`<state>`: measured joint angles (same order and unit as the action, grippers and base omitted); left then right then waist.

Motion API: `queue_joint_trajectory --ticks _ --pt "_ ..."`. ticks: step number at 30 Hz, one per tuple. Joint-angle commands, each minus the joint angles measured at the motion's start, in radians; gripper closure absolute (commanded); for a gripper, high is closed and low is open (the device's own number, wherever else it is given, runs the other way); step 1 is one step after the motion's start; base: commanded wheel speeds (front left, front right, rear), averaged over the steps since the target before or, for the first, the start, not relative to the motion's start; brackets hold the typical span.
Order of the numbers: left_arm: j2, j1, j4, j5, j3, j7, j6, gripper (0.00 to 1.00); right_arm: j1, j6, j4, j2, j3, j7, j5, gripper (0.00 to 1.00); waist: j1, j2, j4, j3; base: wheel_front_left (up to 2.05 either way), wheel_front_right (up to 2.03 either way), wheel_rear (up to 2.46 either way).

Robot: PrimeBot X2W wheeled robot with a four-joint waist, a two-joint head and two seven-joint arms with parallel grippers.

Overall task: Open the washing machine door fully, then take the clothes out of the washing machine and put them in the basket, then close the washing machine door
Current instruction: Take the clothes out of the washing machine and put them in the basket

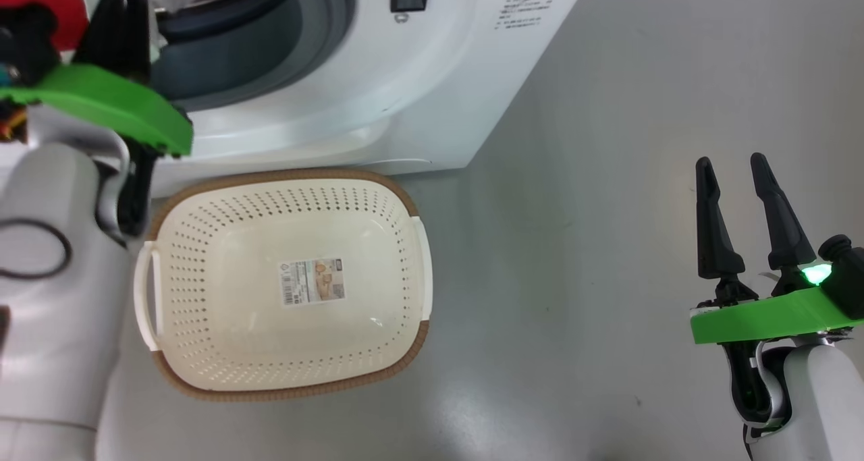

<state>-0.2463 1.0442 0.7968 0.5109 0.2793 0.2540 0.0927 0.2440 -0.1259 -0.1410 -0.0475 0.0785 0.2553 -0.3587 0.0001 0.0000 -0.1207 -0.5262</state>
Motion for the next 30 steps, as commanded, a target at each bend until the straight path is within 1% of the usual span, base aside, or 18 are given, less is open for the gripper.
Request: queue_joint_trajectory --ticks 1,4,9,15,17,21,28,30 --pt "-0.027 -0.024 -0.047 -0.020 -0.047 0.008 -0.005 1.00 -0.025 -0.005 0.019 -0.008 -0.018 0.006 0.009 0.00 -0.0001 0.0000 0.019 0.021 0.00 0.00 0.00" --pt "0.009 -0.107 -0.133 -0.072 -0.137 0.008 0.003 1.00 -0.033 -0.005 0.016 -0.010 -0.019 0.006 0.011 0.00 -0.0001 0.0000 0.030 0.041 0.00 0.00 0.00" --pt "0.075 -0.232 -0.258 -0.152 -0.254 0.008 0.024 1.00 -0.054 -0.005 0.014 -0.016 -0.016 0.006 0.011 0.00 -0.0001 0.0000 0.049 0.072 0.00 0.00 0.00" --pt "0.139 -0.378 -0.419 -0.223 -0.357 0.008 0.036 1.00 -0.082 -0.005 0.013 -0.021 -0.012 0.006 0.009 0.00 -0.0001 0.0000 0.069 0.102 0.00 0.00 0.00" --pt "0.155 -0.425 -0.476 -0.234 -0.368 0.008 0.037 1.00 -0.090 -0.005 0.013 -0.022 -0.012 0.006 0.008 0.00 -0.0001 0.0000 0.074 0.108 0.00 0.00 0.00" --pt "0.172 -0.502 -0.580 -0.243 -0.360 0.008 0.038 1.00 -0.102 -0.005 0.014 -0.028 -0.008 0.006 0.008 0.00 -0.0001 0.0000 0.090 0.117 0.00 0.00 0.00" --pt "0.191 -0.617 -0.739 -0.248 -0.362 0.008 0.038 1.00 -0.111 -0.005 0.011 -0.036 -0.014 0.006 0.010 0.00 -0.0001 0.0000 0.105 0.130 0.00 0.00 0.00" --pt "0.192 -0.630 -0.763 -0.249 -0.367 0.008 0.038 1.00 -0.112 -0.005 0.012 -0.036 -0.014 0.006 0.010 0.00 -0.0001 0.0000 0.106 0.131 0.00 0.00 0.00"
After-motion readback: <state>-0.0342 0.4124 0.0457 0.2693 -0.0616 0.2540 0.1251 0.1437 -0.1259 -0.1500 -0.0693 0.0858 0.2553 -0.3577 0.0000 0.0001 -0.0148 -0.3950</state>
